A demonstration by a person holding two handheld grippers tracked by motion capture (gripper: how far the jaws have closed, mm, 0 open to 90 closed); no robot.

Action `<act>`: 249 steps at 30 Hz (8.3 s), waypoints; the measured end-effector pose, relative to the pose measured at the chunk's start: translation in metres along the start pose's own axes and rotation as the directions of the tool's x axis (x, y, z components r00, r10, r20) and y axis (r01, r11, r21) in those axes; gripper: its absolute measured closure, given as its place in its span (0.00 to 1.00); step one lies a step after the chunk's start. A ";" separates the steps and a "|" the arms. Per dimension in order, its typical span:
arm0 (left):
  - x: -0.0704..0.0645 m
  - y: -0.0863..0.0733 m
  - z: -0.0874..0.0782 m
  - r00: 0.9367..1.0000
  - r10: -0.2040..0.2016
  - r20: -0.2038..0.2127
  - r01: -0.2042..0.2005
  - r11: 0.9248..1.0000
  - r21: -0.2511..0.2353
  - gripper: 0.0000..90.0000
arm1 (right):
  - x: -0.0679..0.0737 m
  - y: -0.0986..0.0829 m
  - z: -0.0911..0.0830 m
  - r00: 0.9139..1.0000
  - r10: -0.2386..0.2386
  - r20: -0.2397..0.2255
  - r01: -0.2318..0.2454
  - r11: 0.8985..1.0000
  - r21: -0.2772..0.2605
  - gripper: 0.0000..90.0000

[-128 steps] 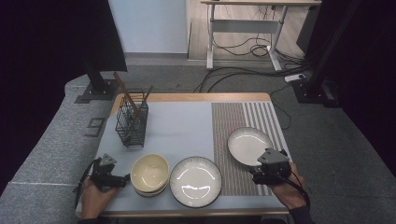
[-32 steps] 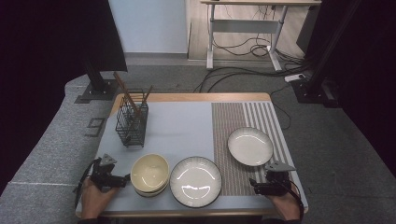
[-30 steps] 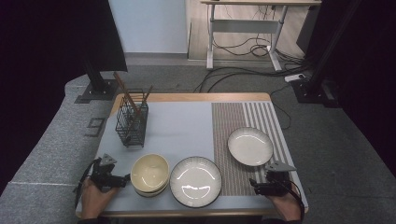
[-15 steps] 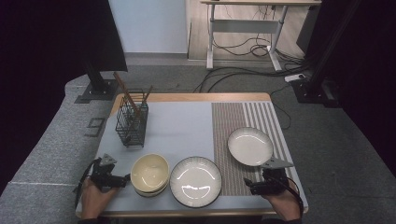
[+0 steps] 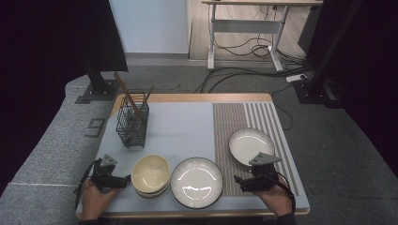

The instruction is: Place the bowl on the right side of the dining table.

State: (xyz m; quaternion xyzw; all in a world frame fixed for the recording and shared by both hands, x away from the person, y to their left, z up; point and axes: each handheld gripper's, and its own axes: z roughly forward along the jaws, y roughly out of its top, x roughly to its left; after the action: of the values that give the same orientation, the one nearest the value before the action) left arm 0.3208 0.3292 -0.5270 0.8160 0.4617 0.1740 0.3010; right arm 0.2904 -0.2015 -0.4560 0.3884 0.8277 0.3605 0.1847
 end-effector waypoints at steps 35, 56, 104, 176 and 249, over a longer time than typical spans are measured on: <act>0.000 0.000 0.000 1.000 0.000 0.000 0.000 1.000 0.000 0.00 | 0.054 0.085 0.031 0.973 -0.169 -0.158 0.156 0.984 -0.088 0.19; 0.000 0.000 0.000 1.000 -0.001 0.000 0.001 1.000 -0.001 0.00 | 0.091 0.130 0.060 0.945 -0.233 -0.227 0.218 0.972 -0.092 0.20; 0.000 0.000 0.000 1.000 0.000 0.001 0.000 1.000 0.000 0.00 | 0.156 0.164 0.130 0.898 -0.278 -0.342 0.300 0.954 0.013 0.75; 0.000 0.000 0.000 1.000 -0.001 0.000 0.001 1.000 0.000 0.00 | 0.104 0.190 0.090 0.914 -0.002 -0.407 0.043 0.995 0.092 0.91; 0.000 0.000 0.000 1.000 -0.001 0.000 0.001 1.000 0.000 0.00 | -0.086 0.096 0.042 0.936 0.340 -0.090 -0.330 0.938 0.107 0.91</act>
State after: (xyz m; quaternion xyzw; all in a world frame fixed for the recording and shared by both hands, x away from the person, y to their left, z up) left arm 0.3210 0.3292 -0.5271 0.8158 0.4622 0.1736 0.3012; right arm 0.4179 -0.2075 -0.4106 0.5119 0.7734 0.3693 0.0582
